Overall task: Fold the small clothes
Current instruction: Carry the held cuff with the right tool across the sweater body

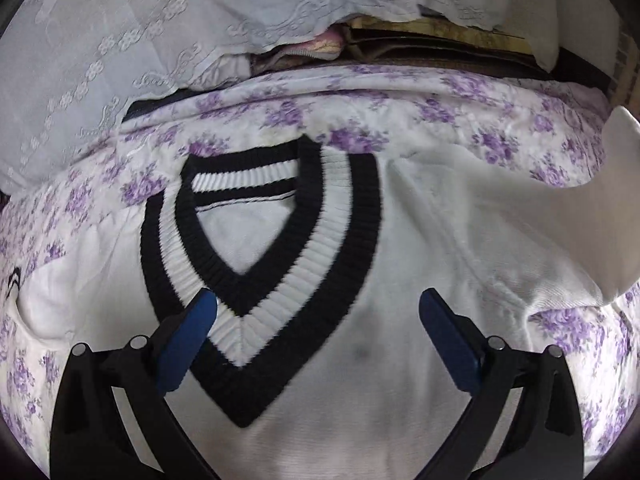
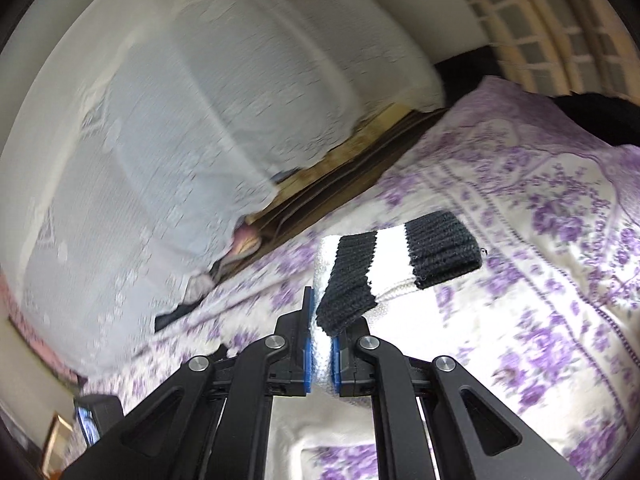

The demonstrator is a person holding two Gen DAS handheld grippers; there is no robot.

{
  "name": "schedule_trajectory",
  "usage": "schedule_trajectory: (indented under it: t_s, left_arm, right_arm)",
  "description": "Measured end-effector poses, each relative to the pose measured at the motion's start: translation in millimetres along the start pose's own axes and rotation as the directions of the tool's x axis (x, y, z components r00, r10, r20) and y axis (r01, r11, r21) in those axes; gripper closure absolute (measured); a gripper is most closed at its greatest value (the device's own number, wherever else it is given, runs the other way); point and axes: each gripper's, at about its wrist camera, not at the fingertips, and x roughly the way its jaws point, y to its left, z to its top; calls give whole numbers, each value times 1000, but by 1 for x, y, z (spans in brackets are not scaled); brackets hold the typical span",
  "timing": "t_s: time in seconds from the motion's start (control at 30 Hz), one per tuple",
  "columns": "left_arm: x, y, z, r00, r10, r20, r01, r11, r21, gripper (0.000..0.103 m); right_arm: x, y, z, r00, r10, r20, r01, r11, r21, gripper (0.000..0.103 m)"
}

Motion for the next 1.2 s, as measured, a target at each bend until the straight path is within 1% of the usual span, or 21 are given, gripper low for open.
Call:
schedule_trajectory:
  t_s: [0.17,0.33,0.47,0.63,0.7,0.77,0.87,1.0,1.2]
  left_arm:
    - [4,22,2,1000,-6,-6,6,998,-56,4]
    - [5,30,8,1000,-11,1,11,998,-68,4]
    - [3,33,17,1000,-8,10,8,998,-65,4]
    - [-7,45,28,999,-30,29,33,995,-96,4]
    - [-11,49,32,999,-18,41,22,996,-91,4]
    - [-13,55,35,999,-7,51,12,996,-94,4]
    - [-15,71,36,998,-6,61,13,992,-125,4]
    - [-12,95,36,998,17,61,-7,986,-165,4]
    - [7,130,25,997,70,28,-62,974,-218,5]
  right_arm:
    - [3,29,-11,1000,21,-20,-22,998,-66,96]
    - [2,63,-25,996,70,-54,-76,989,-126,96]
    - [4,93,-37,988,122,-99,-137,977,-163,96]
    - [14,129,-51,976,159,-152,-187,963,-195,96]
    - [19,144,-58,970,172,-174,-207,956,-207,96]
    - [22,158,-63,967,177,-185,-217,950,-226,96]
    - [29,178,-71,961,183,-208,-232,941,-247,96]
    - [41,205,-86,954,169,-246,-243,920,-307,96]
    - [65,236,-115,943,139,-301,-248,898,-363,95]
